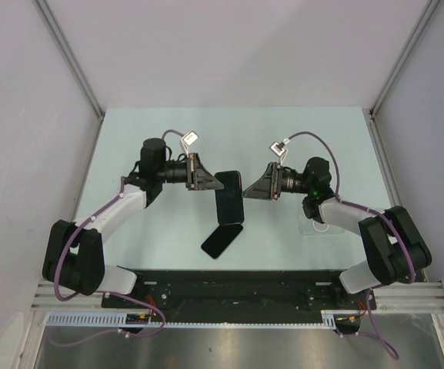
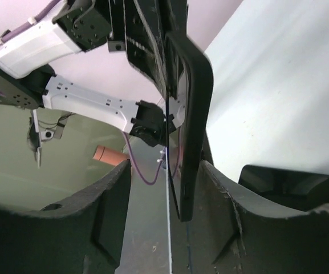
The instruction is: Put the phone into the phone case
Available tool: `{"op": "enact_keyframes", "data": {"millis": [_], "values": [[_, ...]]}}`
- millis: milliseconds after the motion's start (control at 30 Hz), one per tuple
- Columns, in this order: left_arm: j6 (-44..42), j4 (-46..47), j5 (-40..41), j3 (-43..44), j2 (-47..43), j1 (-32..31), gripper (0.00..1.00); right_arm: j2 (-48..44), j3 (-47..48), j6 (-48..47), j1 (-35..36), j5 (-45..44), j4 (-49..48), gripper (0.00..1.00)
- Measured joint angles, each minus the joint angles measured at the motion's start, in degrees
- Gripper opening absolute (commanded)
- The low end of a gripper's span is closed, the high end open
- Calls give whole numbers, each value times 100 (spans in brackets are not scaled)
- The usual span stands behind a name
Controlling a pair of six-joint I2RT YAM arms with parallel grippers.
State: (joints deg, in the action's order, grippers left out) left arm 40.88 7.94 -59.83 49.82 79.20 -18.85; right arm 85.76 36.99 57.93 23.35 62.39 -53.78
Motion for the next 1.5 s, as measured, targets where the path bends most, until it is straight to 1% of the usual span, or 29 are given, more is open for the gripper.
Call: {"op": "enact_keyframes", "data": {"millis": [233,433,733,767,800,833,933,967,1067,1167,1200,1233,1267,1333,1367,1433,1500], "values": [[-293,-251,-271,0,0,-61,0,-68,304,-146,-308,-57,262,56],[-501,-551,-352,17,0,-184,0,85,776,-247,-293,-35,398,54],[-579,-662,-354,66,2,-195,0,181,1078,-940,-101,-136,1342,53],[-592,-675,-354,66,2,-195,0,181,1113,-1054,-61,-155,1493,51],[-597,-686,-354,66,7,-195,0,181,1150,-1178,-28,-195,1661,43],[-599,-688,-354,66,11,-195,0,181,1180,-1292,-9,-214,1784,39],[-632,-734,-332,79,44,-195,0,179,1222,-1508,44,-262,2068,11],[-658,-793,-293,101,50,-195,0,179,1222,-1580,44,-282,2122,0],[-844,-1268,-103,310,133,-203,0,151,1239,-1788,48,-400,2365,0],[-1145,-1869,109,651,345,-214,0,63,1307,-2181,120,-754,2811,0],[-1204,-1974,120,732,428,-212,0,39,1357,-2310,149,-901,3003,2],[-1248,-2035,129,778,498,-201,0,26,1401,-2415,173,-1023,3158,6],[-1279,-2076,138,796,544,-192,0,20,1429,-2485,195,-1123,3296,16],[-1296,-2129,164,798,592,-190,0,17,1438,-2540,219,-1246,3469,24],[-1298,-2146,184,800,614,-201,0,17,1443,-2544,232,-1325,3565,30],[-1303,-2159,247,817,656,-223,0,17,1445,-2518,229,-1416,3685,32],[-1305,-2159,299,848,678,-243,0,17,1445,-2470,203,-1451,3766,37]]}}
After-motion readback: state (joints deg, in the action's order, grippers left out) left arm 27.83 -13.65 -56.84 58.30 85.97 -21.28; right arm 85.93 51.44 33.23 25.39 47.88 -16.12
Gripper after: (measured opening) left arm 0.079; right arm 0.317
